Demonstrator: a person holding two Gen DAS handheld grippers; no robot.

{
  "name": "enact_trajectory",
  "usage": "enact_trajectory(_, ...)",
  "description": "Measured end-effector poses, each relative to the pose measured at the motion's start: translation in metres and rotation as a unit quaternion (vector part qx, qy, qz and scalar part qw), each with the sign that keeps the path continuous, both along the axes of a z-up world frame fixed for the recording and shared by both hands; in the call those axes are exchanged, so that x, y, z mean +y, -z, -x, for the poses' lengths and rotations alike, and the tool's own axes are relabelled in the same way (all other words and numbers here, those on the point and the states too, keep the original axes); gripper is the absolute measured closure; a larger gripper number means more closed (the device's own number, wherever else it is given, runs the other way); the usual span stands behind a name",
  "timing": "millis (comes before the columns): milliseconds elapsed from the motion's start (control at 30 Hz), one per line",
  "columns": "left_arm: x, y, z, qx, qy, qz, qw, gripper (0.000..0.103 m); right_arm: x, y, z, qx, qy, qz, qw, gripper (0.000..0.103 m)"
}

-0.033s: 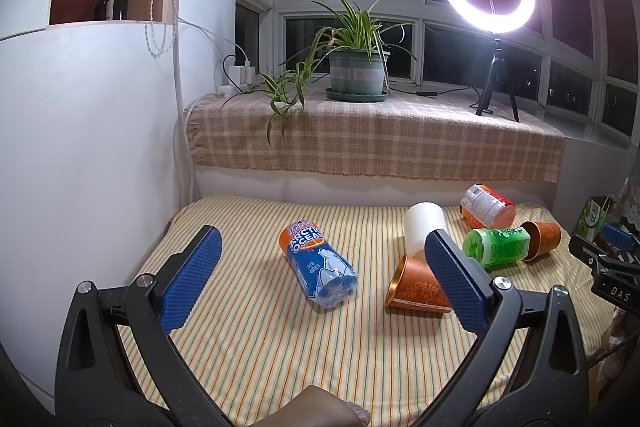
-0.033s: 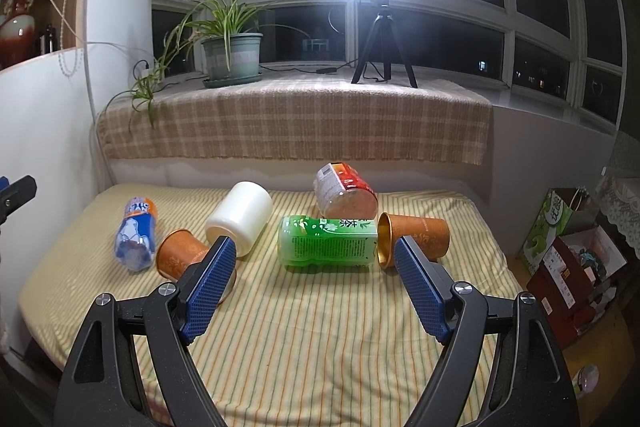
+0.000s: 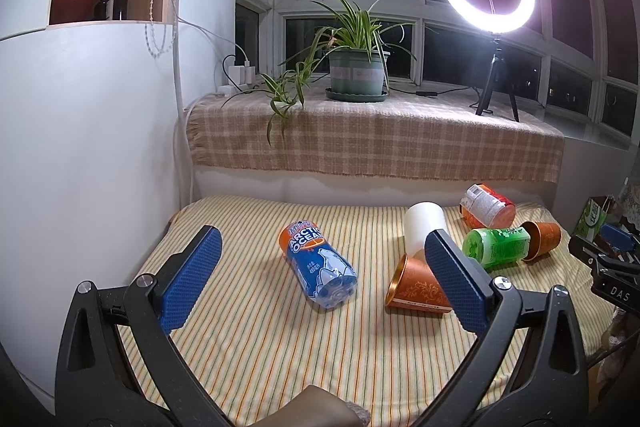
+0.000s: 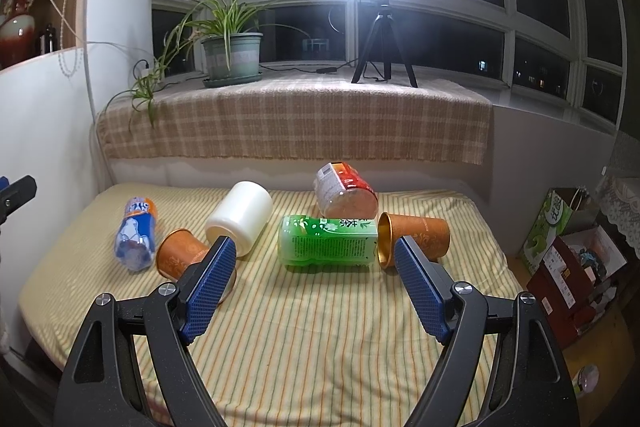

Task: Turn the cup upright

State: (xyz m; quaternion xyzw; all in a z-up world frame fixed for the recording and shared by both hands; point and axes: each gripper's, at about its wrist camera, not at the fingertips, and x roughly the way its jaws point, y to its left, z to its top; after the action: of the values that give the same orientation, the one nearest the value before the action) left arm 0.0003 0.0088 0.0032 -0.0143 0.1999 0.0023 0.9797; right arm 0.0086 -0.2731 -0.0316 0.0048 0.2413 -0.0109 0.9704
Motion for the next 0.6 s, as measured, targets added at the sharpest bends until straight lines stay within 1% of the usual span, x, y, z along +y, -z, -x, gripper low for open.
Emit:
enact_trajectory(333, 0.0, 0.0, 0.0, 0.001, 0.0, 0.0, 1.0, 0.0, 0.002, 0.002, -0.003, 0.006, -0.005, -0.001, 1.0, 0.022)
enact_trajectory(400, -0.006, 0.001, -0.006, 0.001, 0.0, -0.002, 1.0, 0.0, 0.002, 0.003, -0.004, 0.007, -0.004, -0.002, 1.0, 0.022)
enact_trajectory(600, -0.011, 0.015, -0.009, 0.009, 0.005, -0.004, 0.9999, 0.0, 0.0, 0.006, -0.005, 0.012, -0.004, -0.005, 1.0, 0.022)
